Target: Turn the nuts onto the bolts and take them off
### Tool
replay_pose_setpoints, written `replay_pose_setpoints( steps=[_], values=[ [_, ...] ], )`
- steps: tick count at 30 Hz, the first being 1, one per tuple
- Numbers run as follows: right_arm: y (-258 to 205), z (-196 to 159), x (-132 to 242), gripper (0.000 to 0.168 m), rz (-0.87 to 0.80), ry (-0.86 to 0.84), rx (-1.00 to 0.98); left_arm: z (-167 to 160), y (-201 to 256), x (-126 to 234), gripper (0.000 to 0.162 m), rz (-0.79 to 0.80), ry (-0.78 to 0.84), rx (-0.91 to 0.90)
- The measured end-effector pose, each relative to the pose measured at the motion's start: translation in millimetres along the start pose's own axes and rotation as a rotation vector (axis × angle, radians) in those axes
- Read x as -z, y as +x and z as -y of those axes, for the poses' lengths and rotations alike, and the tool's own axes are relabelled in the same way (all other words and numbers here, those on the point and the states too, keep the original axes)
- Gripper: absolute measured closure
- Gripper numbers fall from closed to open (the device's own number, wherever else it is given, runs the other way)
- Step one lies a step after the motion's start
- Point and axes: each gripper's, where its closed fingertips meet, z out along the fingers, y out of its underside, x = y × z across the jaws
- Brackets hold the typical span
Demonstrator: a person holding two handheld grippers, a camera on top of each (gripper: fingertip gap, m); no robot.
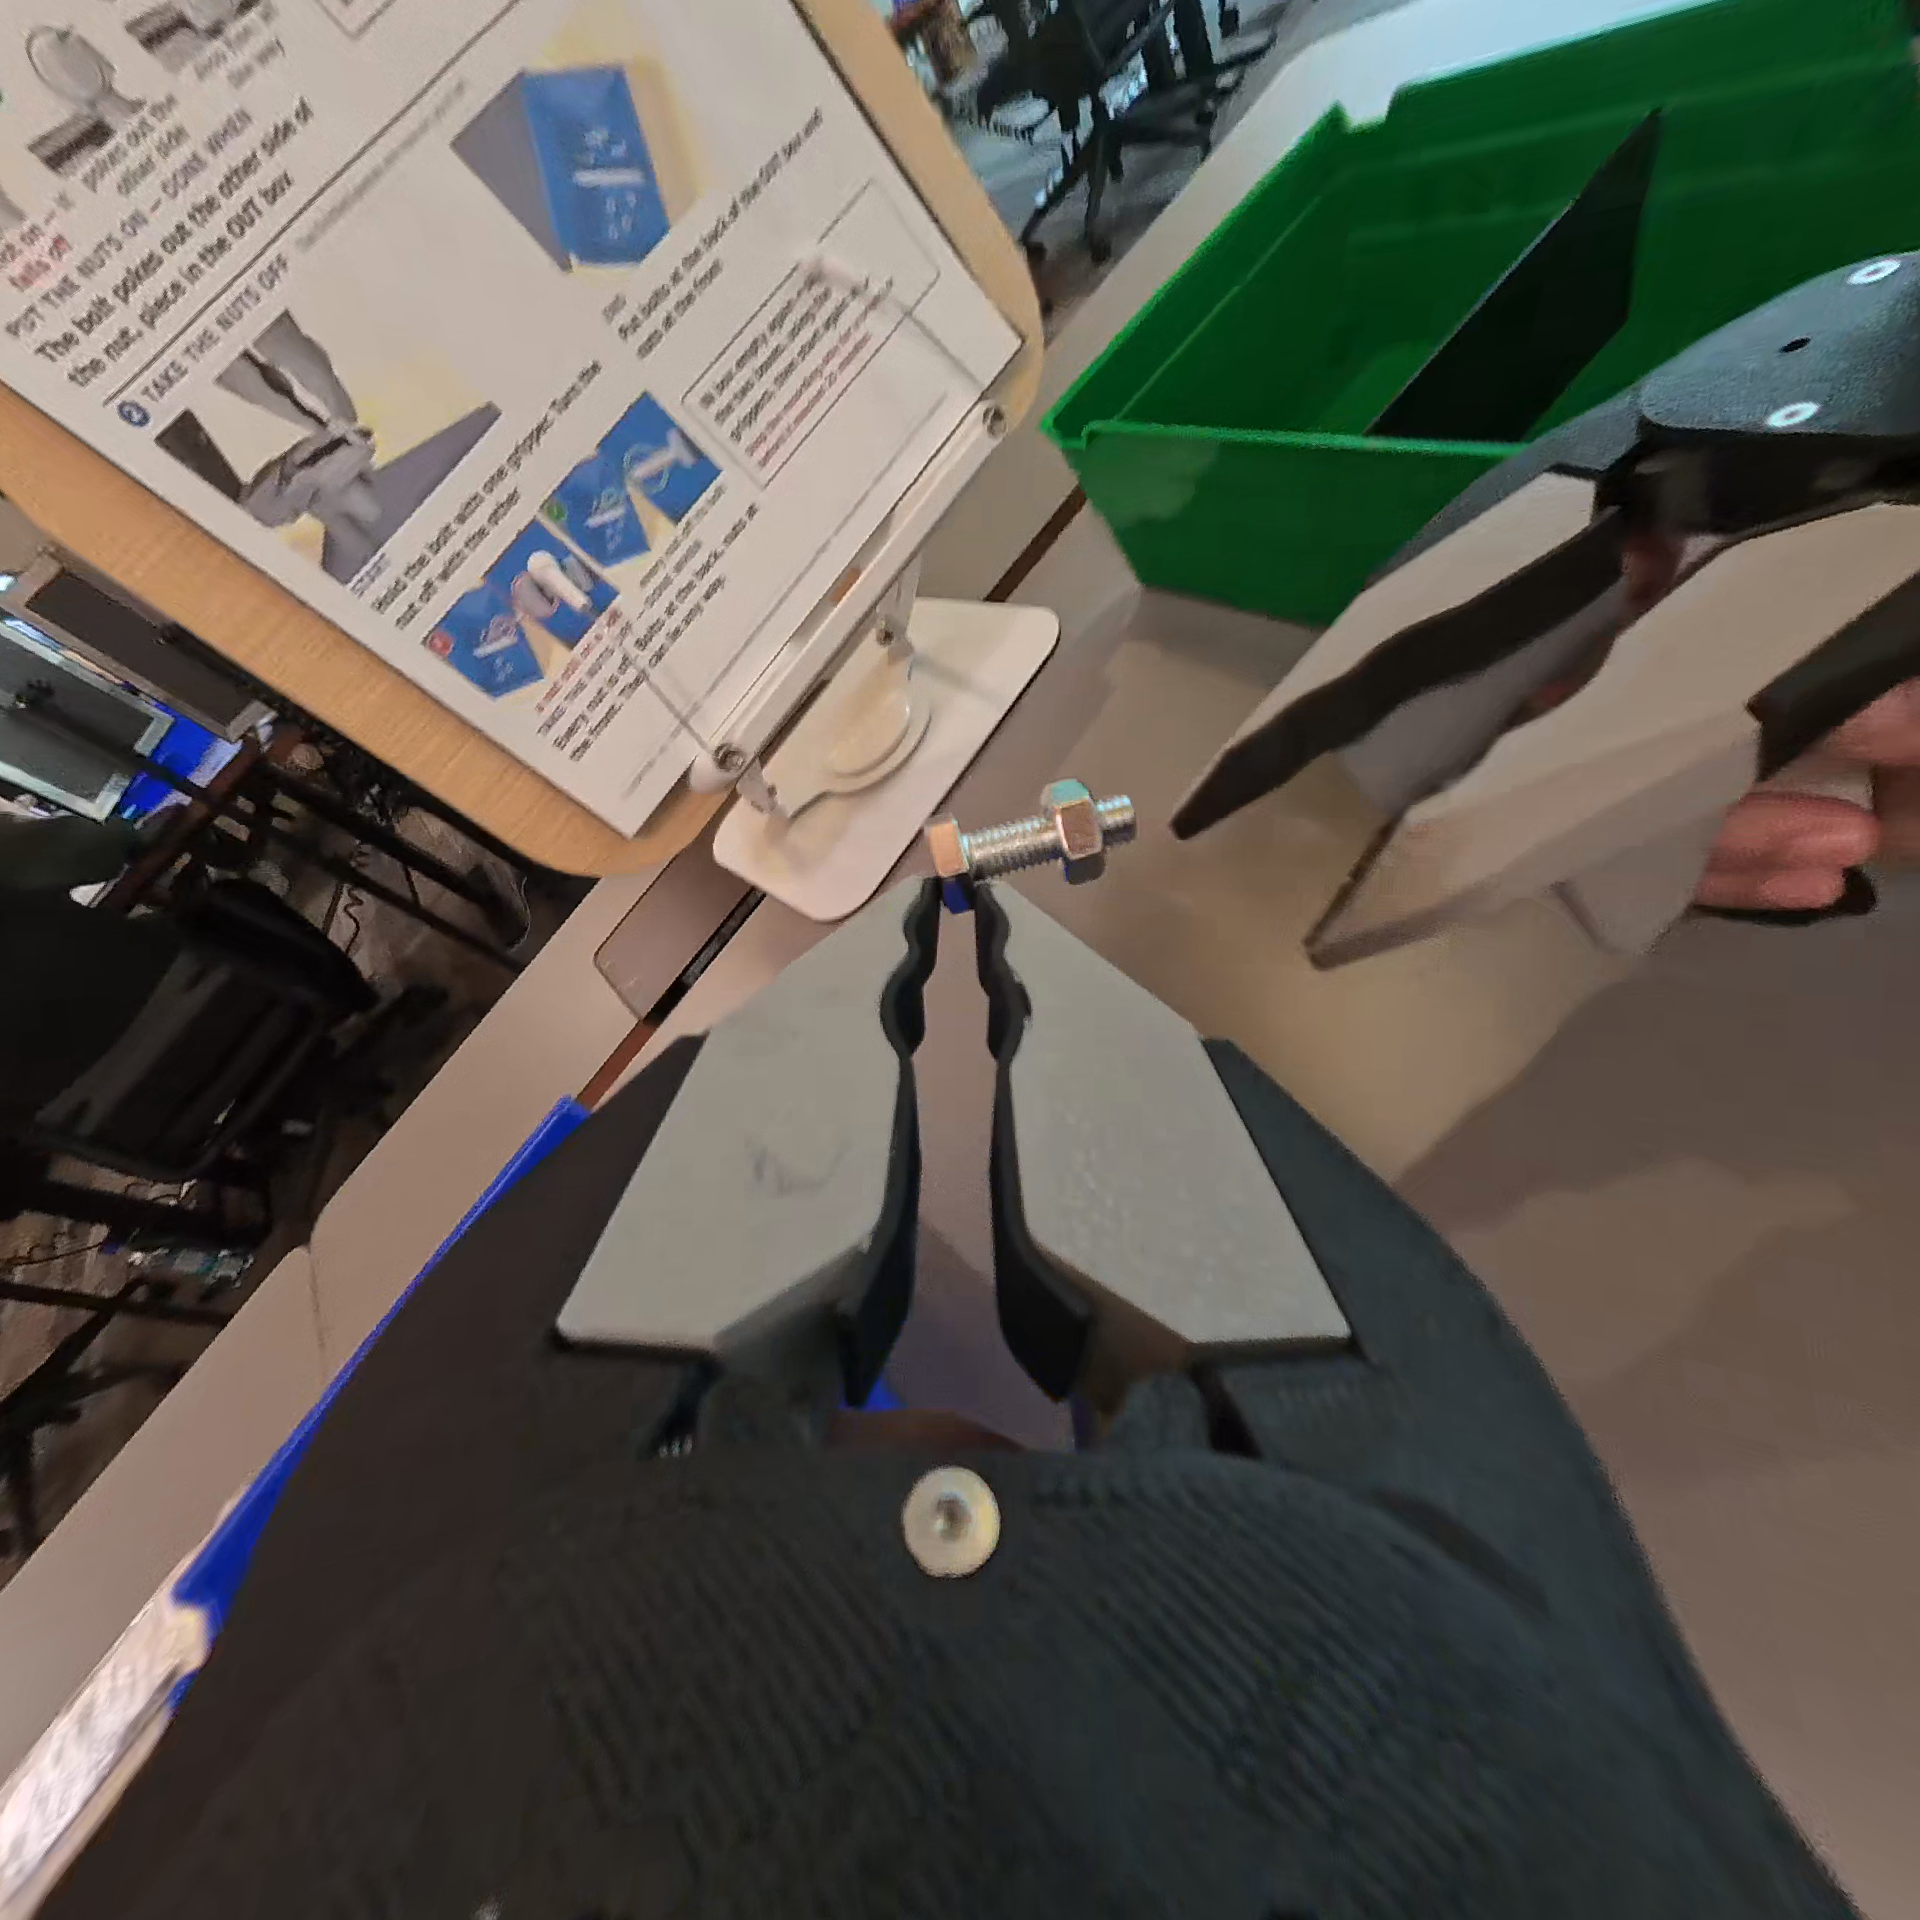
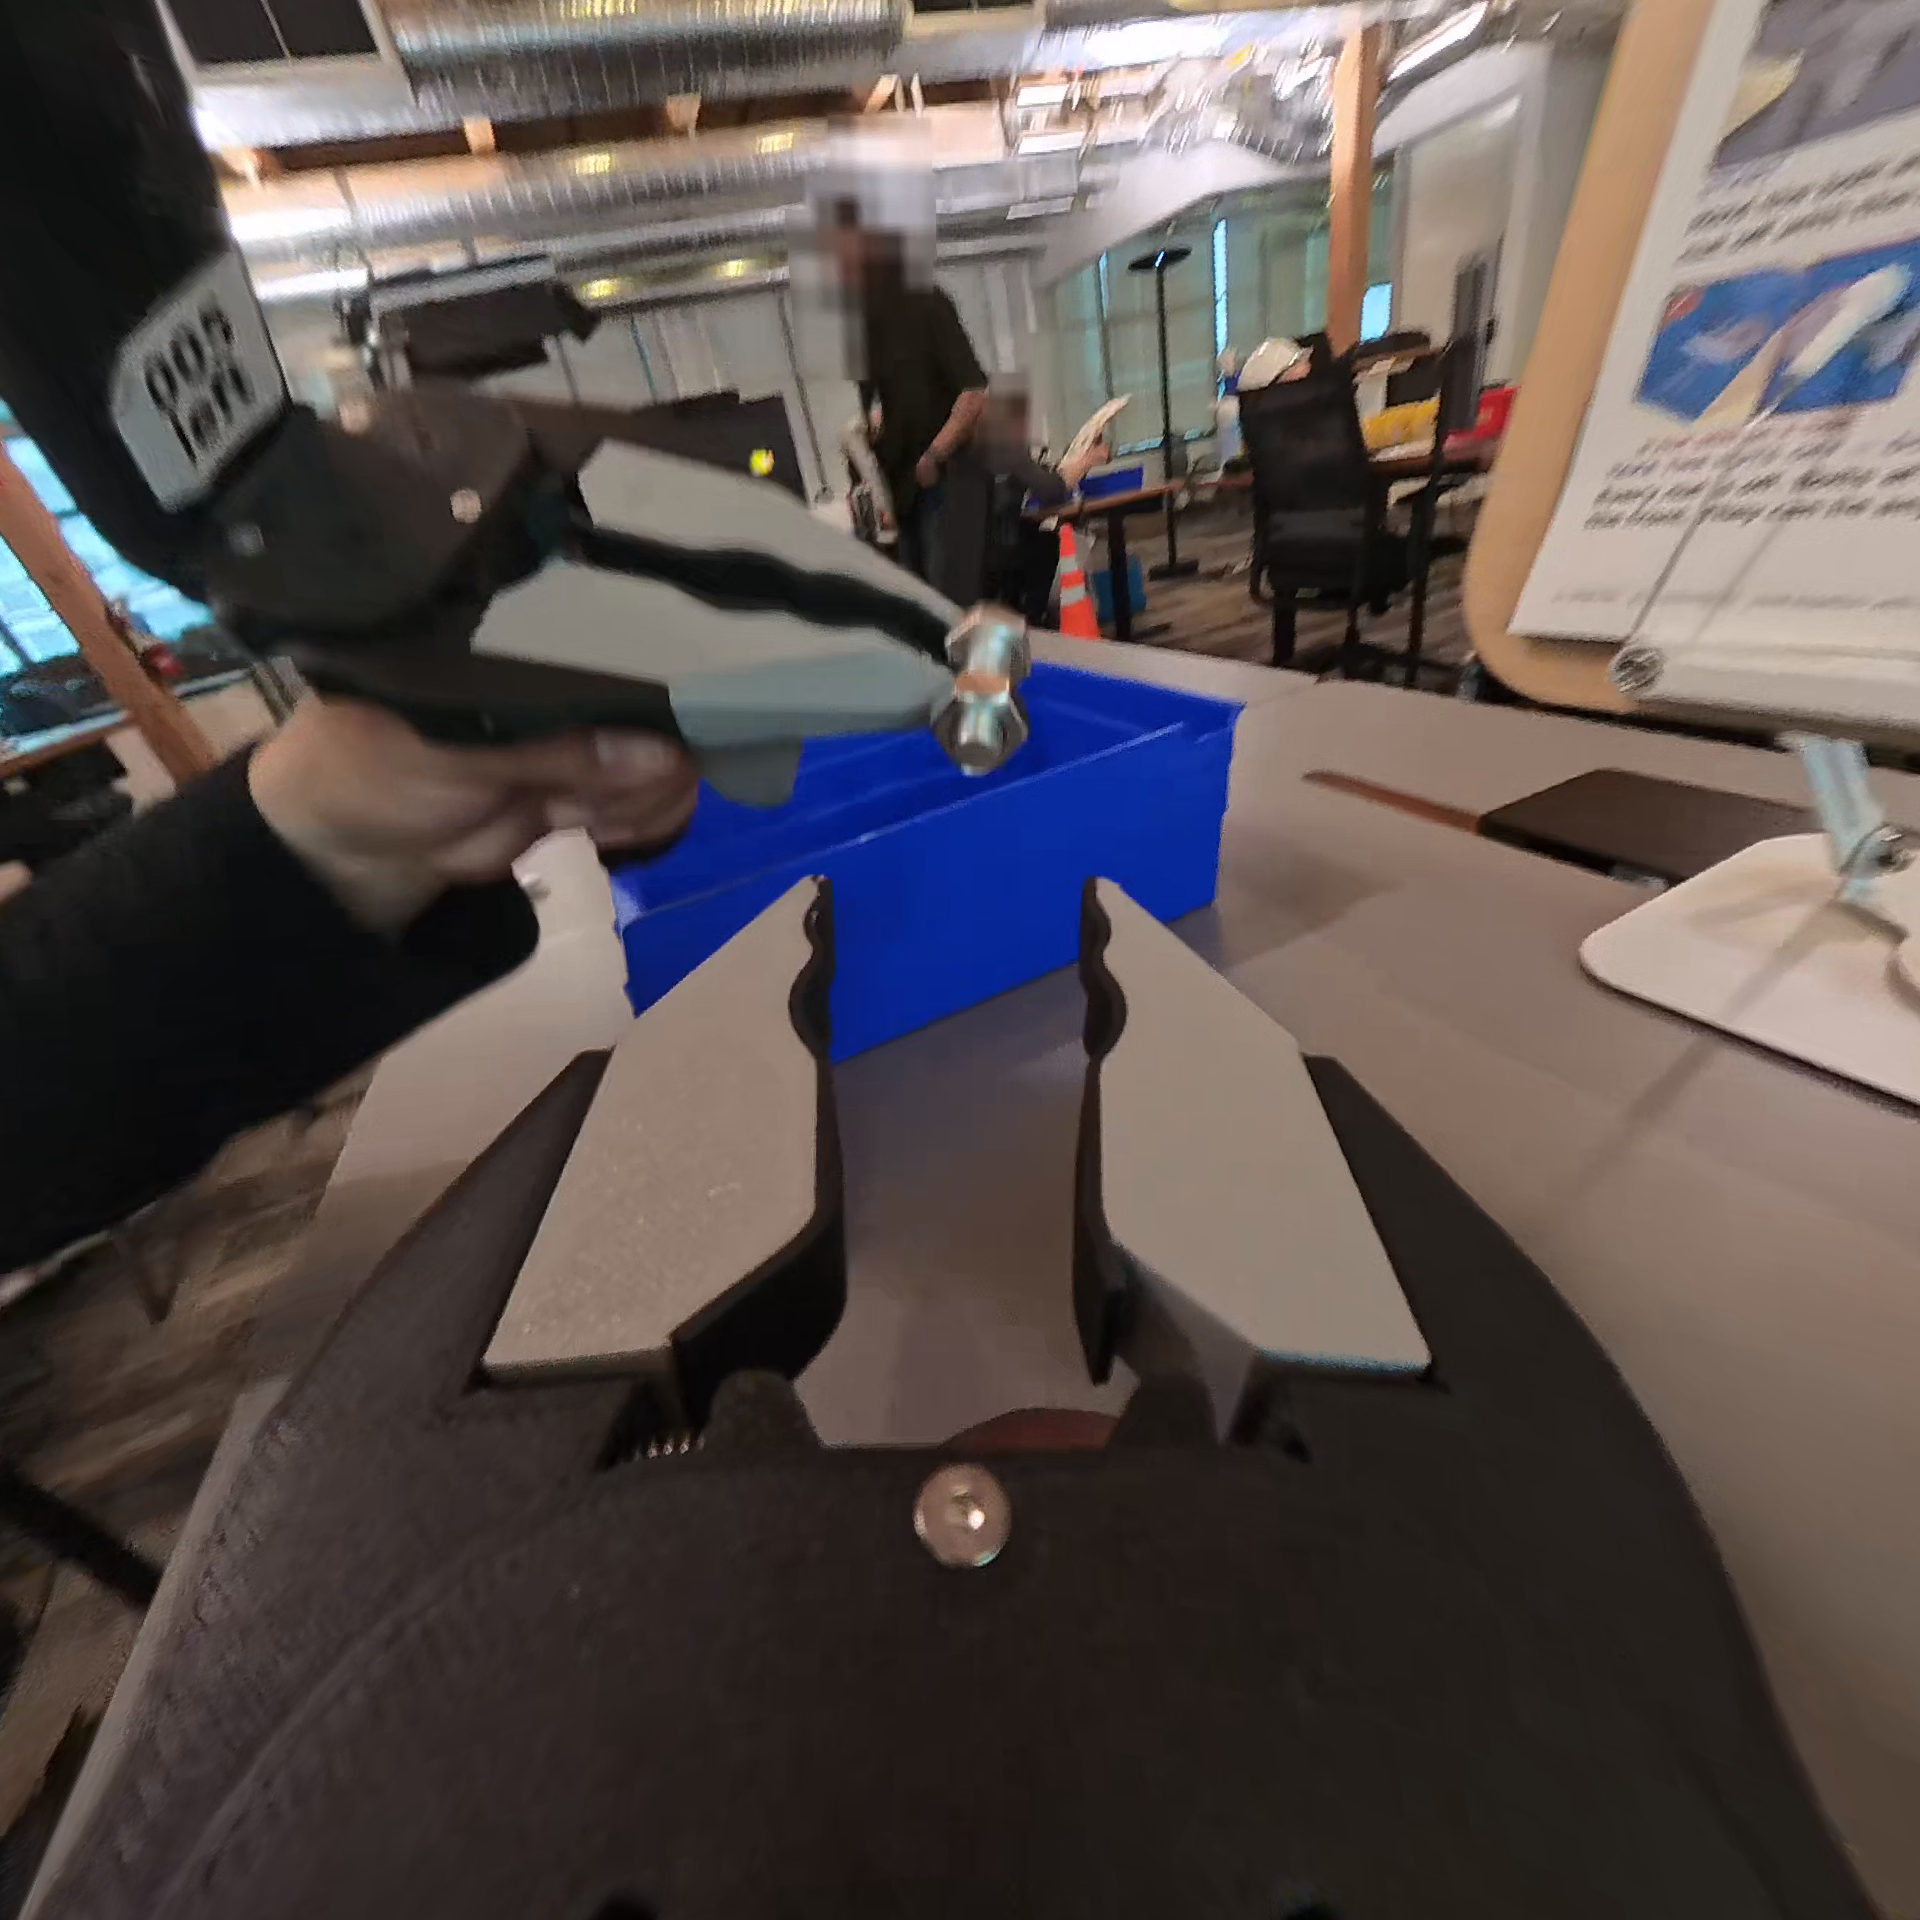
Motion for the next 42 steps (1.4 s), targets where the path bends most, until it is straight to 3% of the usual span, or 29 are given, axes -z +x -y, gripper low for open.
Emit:
replay_pose_setpoints(
  steps=[6, 15, 25, 28, 34, 40, 42],
  values=[
    [5, 21, 14, 0.128, -0.013, 0.08, -0.048, 10, 25, -18, 0.158, -0.019, 0.124, 0.145],
    [19, 25, 20, 0.152, -0.084, 0.102, -0.12, 24, 45, -27, 0.158, 0.003, 0.212, 0.211],
    [27, -9, 12, 0.154, -0.096, -0.201, -0.156, -7, 55, -38, 0.157, -0.007, 0.184, 0.231],
    [32, -21, 13, 0.154, -0.126, -0.294, -0.13, -28, 64, -44, 0.147, -0.053, 0.091, 0.216],
    [29, -40, 11, 0.154, -0.115, -0.406, -0.153, -51, 68, -47, 0.125, 0.013, 0.015, -0.013],
    [22, -52, 9, 0.154, -0.082, -0.459, -0.171, -46, 92, -52, 0.132, -0.084, 0.051, 0.023],
    [19, -54, 7, 0.154, -0.072, -0.465, -0.159, -48, 95, -54, 0.145, -0.092, 0.042, 0.024]
  ],
)
